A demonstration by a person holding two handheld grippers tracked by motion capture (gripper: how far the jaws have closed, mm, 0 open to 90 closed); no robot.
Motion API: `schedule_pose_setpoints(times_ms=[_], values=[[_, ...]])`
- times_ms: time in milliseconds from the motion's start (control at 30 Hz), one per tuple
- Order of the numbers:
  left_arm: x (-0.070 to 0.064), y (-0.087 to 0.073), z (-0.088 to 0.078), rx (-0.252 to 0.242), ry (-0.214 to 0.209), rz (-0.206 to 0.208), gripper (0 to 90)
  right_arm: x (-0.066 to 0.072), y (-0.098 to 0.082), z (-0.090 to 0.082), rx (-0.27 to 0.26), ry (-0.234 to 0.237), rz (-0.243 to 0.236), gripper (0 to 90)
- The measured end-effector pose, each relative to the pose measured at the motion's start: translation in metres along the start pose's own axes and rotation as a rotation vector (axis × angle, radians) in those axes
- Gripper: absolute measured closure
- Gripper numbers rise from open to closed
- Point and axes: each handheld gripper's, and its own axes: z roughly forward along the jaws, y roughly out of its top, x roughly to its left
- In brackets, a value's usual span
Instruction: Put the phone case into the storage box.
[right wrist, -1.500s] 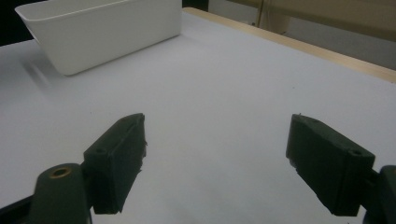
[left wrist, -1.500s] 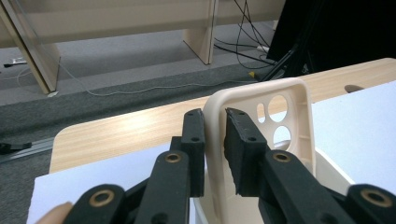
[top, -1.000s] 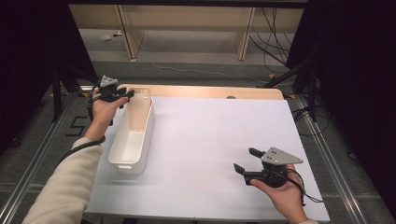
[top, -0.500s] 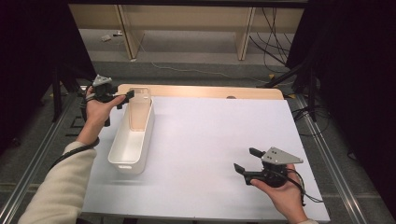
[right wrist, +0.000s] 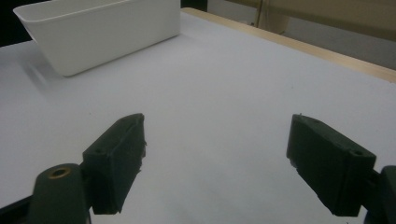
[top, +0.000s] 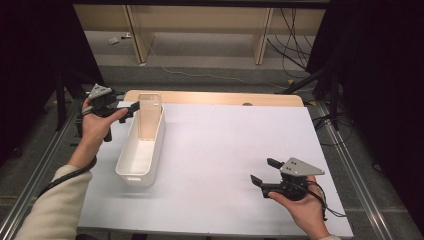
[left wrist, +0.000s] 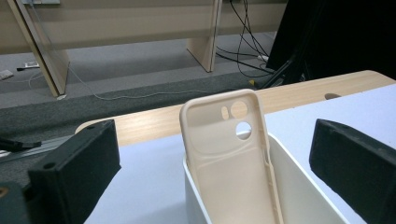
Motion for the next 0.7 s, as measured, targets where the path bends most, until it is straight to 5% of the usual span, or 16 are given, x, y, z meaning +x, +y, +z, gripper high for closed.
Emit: schedule_pose_setpoints(times_ms=[700], values=[[-0.034,-0.021,-0.053,-0.049,-0.078,0.022,0.0,0.000,0.000,-0.001,0.006,0.006,0.019,20.5]])
